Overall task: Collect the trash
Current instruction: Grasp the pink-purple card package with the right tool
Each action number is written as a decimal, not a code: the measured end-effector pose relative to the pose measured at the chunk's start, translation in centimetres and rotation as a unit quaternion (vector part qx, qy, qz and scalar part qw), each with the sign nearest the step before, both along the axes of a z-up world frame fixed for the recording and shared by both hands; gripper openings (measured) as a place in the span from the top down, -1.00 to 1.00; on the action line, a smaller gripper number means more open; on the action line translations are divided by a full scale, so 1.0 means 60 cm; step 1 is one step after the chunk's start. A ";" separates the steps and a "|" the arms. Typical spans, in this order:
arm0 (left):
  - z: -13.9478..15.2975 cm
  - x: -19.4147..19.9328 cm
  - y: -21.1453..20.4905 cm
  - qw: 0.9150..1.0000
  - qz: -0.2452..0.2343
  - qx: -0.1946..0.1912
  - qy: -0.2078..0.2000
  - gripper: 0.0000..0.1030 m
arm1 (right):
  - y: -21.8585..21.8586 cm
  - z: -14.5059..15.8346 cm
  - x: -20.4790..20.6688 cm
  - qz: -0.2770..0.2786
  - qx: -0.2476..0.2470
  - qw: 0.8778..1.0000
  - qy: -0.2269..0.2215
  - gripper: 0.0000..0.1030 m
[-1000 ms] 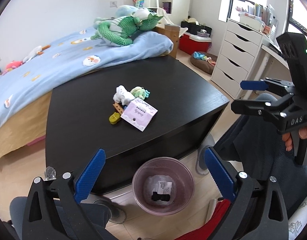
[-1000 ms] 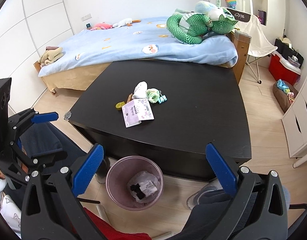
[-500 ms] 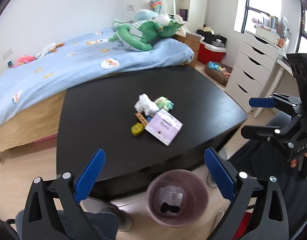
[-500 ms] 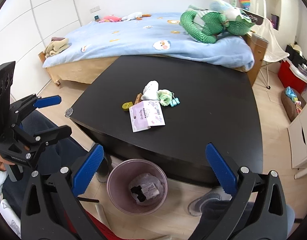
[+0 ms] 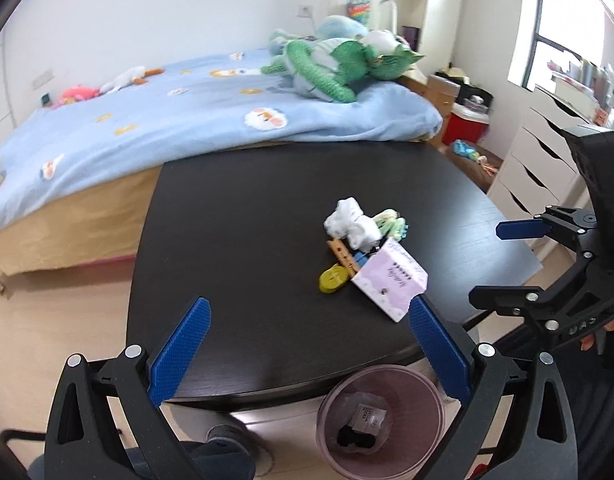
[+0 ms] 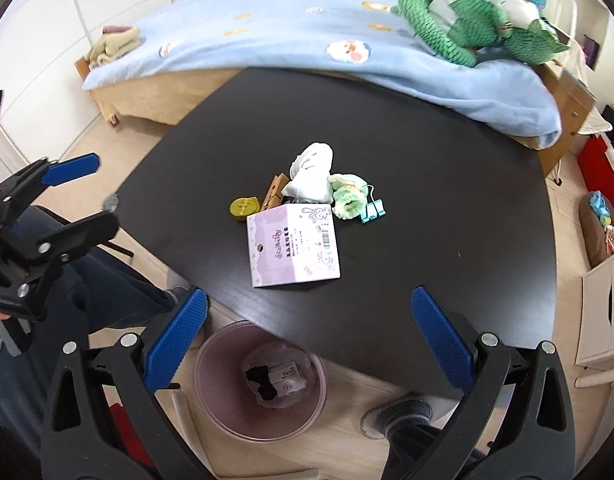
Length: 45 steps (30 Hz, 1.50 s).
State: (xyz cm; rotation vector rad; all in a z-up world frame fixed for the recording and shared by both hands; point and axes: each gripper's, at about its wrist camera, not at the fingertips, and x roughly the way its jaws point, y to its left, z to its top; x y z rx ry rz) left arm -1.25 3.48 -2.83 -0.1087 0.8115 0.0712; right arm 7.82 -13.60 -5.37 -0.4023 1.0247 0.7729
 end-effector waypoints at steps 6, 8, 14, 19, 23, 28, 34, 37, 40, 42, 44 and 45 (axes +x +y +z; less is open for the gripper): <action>-0.006 -0.006 0.002 1.000 0.014 0.011 -0.006 -0.85 | 0.045 -0.033 0.023 0.026 -0.034 0.999 0.014 -0.94; -0.008 -0.006 0.005 1.000 0.018 0.009 -0.005 -0.86 | 0.058 -0.046 0.029 0.033 -0.043 0.998 0.024 -0.94; -0.014 -0.006 0.015 1.000 0.027 -0.003 -0.003 -0.85 | 0.091 -0.084 0.043 0.045 -0.079 0.995 0.041 -0.94; -0.017 -0.006 0.015 1.000 0.027 -0.002 -0.002 -0.85 | 0.105 -0.108 0.058 0.047 -0.101 0.992 0.058 -0.94; -0.017 -0.006 0.011 1.000 0.025 0.003 -0.002 -0.85 | 0.108 -0.124 0.069 0.043 -0.113 0.991 0.064 -0.94; -0.018 -0.006 0.008 1.000 0.023 0.004 -0.002 -0.85 | 0.105 -0.128 0.070 0.041 -0.109 0.991 0.060 -0.94; -0.019 -0.005 0.004 1.000 0.021 0.007 -0.002 -0.85 | 0.101 -0.125 0.064 0.043 -0.106 0.992 0.050 -0.56; -0.020 -0.004 0.002 1.000 0.019 0.009 -0.001 -0.85 | 0.097 -0.124 0.064 0.042 -0.104 0.992 0.049 -0.42; -0.021 -0.003 0.000 1.000 0.019 0.010 0.001 -0.86 | 0.091 -0.120 0.062 0.043 -0.098 0.993 0.048 -0.27; -0.023 -0.003 -0.001 1.000 0.018 0.010 0.002 -0.85 | 0.088 -0.118 0.060 0.044 -0.096 0.993 0.046 -0.17; -0.023 -0.002 -0.001 1.000 0.016 0.011 0.002 -0.85 | 0.085 -0.114 0.060 0.043 -0.092 0.994 0.045 -0.09; -0.023 -0.002 -0.002 1.000 0.016 0.011 0.003 -0.86 | 0.082 -0.111 0.060 0.042 -0.089 0.994 0.044 -0.07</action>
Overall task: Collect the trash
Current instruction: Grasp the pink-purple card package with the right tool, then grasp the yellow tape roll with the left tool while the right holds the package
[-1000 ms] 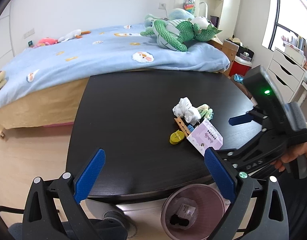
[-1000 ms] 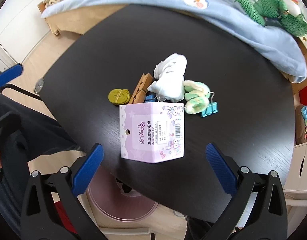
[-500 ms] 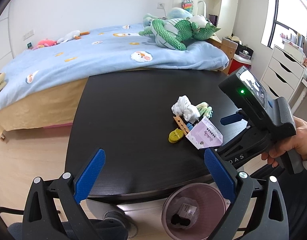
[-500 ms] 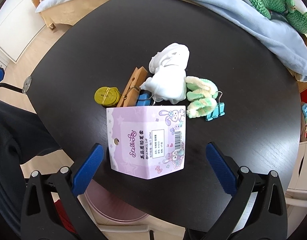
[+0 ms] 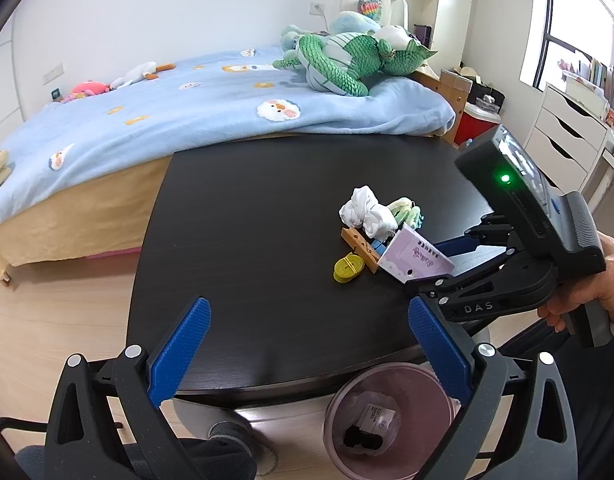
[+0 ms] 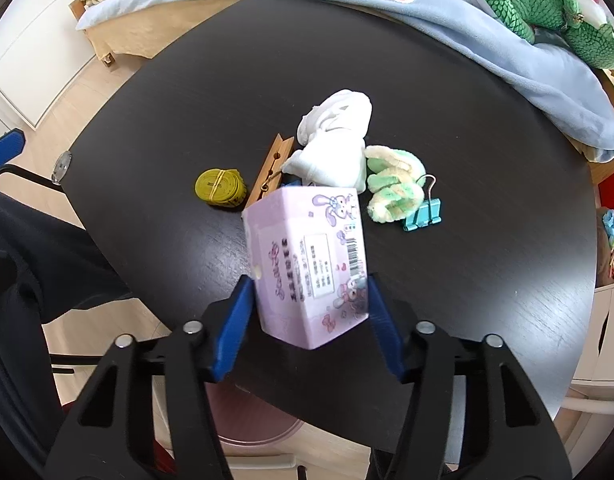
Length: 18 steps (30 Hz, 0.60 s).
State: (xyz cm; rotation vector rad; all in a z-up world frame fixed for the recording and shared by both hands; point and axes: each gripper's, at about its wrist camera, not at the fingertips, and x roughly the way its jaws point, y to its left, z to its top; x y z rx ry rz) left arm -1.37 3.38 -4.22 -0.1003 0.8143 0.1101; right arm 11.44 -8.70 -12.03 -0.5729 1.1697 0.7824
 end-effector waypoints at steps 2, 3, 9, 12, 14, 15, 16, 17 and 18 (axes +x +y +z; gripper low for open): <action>0.000 0.000 0.000 1.000 0.000 0.000 0.000 -0.85 | -0.008 0.008 0.000 -0.003 0.010 1.000 -0.001 -0.04; 0.000 0.000 0.000 1.000 0.000 0.000 0.000 -0.86 | -0.013 0.013 -0.001 -0.004 0.014 1.000 -0.003 0.01; -0.002 0.002 -0.003 1.000 -0.003 0.003 0.002 -0.86 | -0.033 0.031 -0.010 -0.016 0.041 0.999 -0.008 0.26; -0.003 0.002 -0.006 1.000 -0.006 0.006 0.003 -0.85 | -0.045 0.037 -0.012 -0.029 0.056 0.998 -0.012 0.37; -0.004 0.003 -0.008 1.000 -0.006 0.007 0.004 -0.85 | -0.053 0.042 -0.013 -0.038 0.064 0.997 -0.019 0.67; -0.005 0.003 -0.008 1.000 -0.006 0.007 0.005 -0.86 | -0.056 0.043 -0.013 -0.042 0.068 0.997 -0.021 0.67; -0.006 0.004 -0.009 1.000 -0.007 0.008 0.006 -0.86 | -0.061 0.046 -0.012 -0.048 0.075 0.996 -0.023 0.68; -0.006 0.005 -0.010 1.000 -0.008 0.009 0.007 -0.86 | -0.063 0.047 -0.012 -0.051 0.079 0.995 -0.026 0.69; -0.006 0.006 -0.011 1.000 -0.009 0.009 0.008 -0.85 | -0.067 0.050 -0.011 -0.054 0.082 0.995 -0.029 0.73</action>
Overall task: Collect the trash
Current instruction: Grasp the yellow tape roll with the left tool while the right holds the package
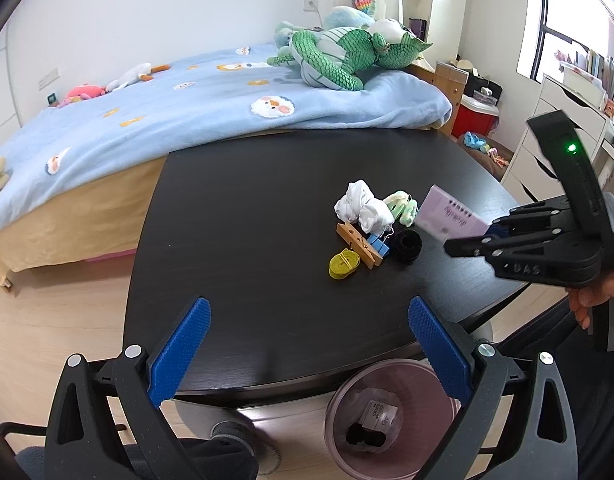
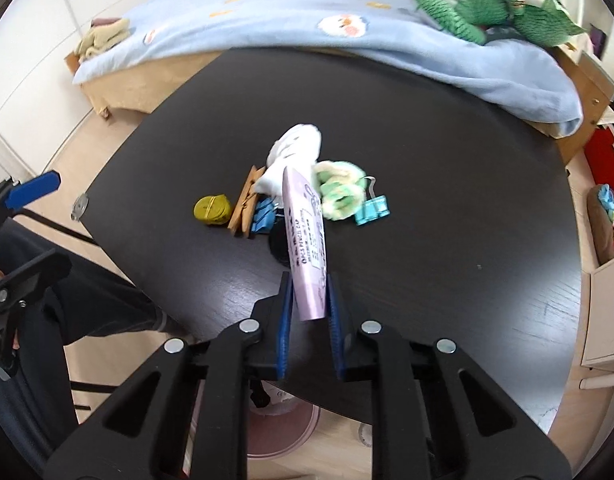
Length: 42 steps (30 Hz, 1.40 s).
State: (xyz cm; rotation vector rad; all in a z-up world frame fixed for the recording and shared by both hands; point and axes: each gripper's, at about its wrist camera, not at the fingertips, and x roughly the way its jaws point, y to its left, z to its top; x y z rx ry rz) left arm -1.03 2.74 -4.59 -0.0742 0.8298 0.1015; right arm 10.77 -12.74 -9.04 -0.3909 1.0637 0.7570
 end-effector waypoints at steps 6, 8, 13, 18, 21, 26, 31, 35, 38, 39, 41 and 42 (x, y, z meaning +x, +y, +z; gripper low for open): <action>0.006 0.008 -0.009 1.000 -0.019 0.000 0.003 -0.86 | -0.027 0.009 0.007 -0.015 0.017 1.000 0.000 0.77; 0.010 0.012 -0.009 1.000 -0.023 -0.001 0.001 -0.86 | -0.034 0.012 0.009 -0.019 0.022 1.000 0.001 0.77; 0.005 0.032 -0.017 0.999 -0.043 0.014 0.021 -0.86 | -0.045 0.013 0.008 -0.024 0.030 0.999 0.004 0.77; -0.001 0.063 -0.026 0.997 -0.068 0.032 0.036 -0.85 | -0.054 0.013 0.008 -0.027 0.036 0.999 0.008 0.77; -0.009 0.086 -0.030 0.994 -0.087 0.039 0.052 -0.85 | -0.058 0.010 0.007 -0.029 0.042 0.999 0.013 0.77; -0.030 0.120 -0.032 0.989 -0.116 0.042 0.083 -0.85 | -0.059 0.004 0.003 -0.029 0.043 0.999 0.015 0.77; -0.056 0.152 -0.033 0.983 -0.136 0.047 0.114 -0.85 | -0.058 -0.002 0.001 -0.029 0.045 0.998 0.020 0.77; -0.074 0.169 -0.031 0.979 -0.153 0.044 0.128 -0.85 | -0.058 -0.006 0.001 -0.028 0.044 0.998 0.021 0.77; -0.086 0.179 -0.031 0.976 -0.163 0.042 0.139 -0.64 | -0.060 -0.007 0.002 -0.031 0.045 0.998 0.023 0.77; -0.090 0.182 -0.031 0.975 -0.165 0.043 0.144 -0.55 | -0.061 -0.007 0.002 -0.032 0.046 0.998 0.023 0.77; -0.096 0.185 -0.030 0.974 -0.166 0.044 0.147 -0.42 | -0.062 -0.008 0.003 -0.033 0.047 0.998 0.023 0.77; -0.097 0.186 -0.029 0.974 -0.166 0.042 0.148 -0.35 | -0.062 -0.008 0.003 -0.034 0.047 0.998 0.024 0.77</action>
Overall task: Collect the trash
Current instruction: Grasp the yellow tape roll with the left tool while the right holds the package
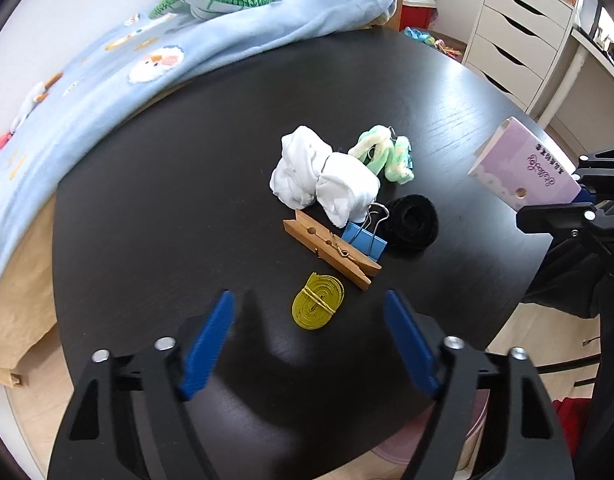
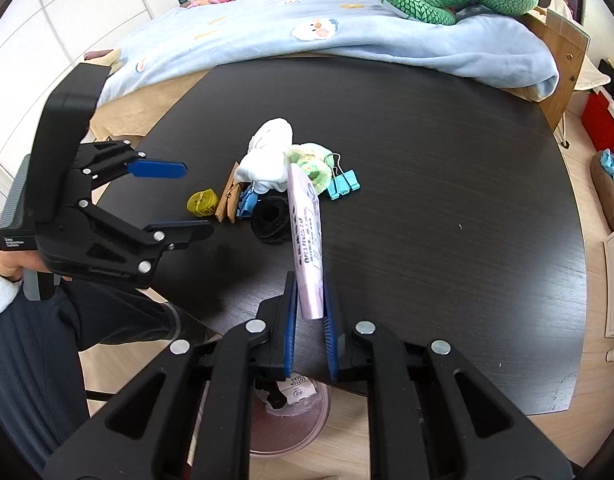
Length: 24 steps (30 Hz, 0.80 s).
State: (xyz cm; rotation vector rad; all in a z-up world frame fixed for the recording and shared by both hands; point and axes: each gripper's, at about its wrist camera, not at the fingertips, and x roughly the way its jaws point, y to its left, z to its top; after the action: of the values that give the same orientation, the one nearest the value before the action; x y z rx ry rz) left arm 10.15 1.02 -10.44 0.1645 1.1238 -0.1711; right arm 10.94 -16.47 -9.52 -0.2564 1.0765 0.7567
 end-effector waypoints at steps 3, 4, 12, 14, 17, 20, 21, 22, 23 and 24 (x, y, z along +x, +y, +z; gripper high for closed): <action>-0.004 0.001 0.007 1.000 0.002 -0.005 0.003 -0.14 | -0.001 -0.001 0.000 -0.001 0.000 1.000 0.001 0.77; -0.003 0.001 0.006 1.000 0.002 -0.006 0.004 -0.05 | -0.001 -0.001 0.000 -0.001 0.000 1.000 0.001 0.77; -0.007 0.003 0.005 1.000 0.004 -0.016 0.003 0.40 | 0.000 -0.007 -0.001 0.000 -0.005 1.000 0.003 0.77; -0.006 0.004 0.003 1.000 0.005 -0.013 0.002 0.52 | 0.002 -0.008 -0.001 0.000 -0.006 1.000 0.003 0.77; -0.005 0.004 0.003 1.000 0.011 -0.012 0.000 0.53 | 0.002 -0.011 0.000 -0.001 -0.007 1.000 0.004 0.77; -0.001 -0.002 0.008 1.000 0.023 -0.016 -0.002 0.53 | 0.002 -0.011 0.000 -0.001 -0.006 1.000 0.004 0.77; 0.003 -0.004 0.010 0.999 0.027 -0.018 -0.004 0.53 | 0.002 -0.010 0.000 -0.001 -0.006 1.000 0.004 0.77; 0.007 -0.008 0.010 0.999 0.030 -0.019 -0.006 0.53 | 0.002 -0.010 0.000 -0.001 -0.005 1.000 0.005 0.77; 0.012 -0.012 0.011 0.999 0.034 -0.020 -0.009 0.53 | 0.001 -0.009 -0.001 -0.001 -0.004 1.000 0.004 0.77; 0.018 -0.016 0.010 0.999 0.037 -0.021 -0.013 0.53 | 0.000 -0.008 -0.002 -0.001 -0.003 1.000 0.004 0.77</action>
State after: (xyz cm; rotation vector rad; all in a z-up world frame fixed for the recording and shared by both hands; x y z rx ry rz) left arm 9.18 1.64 -9.35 0.0877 1.0988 -0.1253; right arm 10.84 -16.44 -9.99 -0.2580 1.0860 0.7525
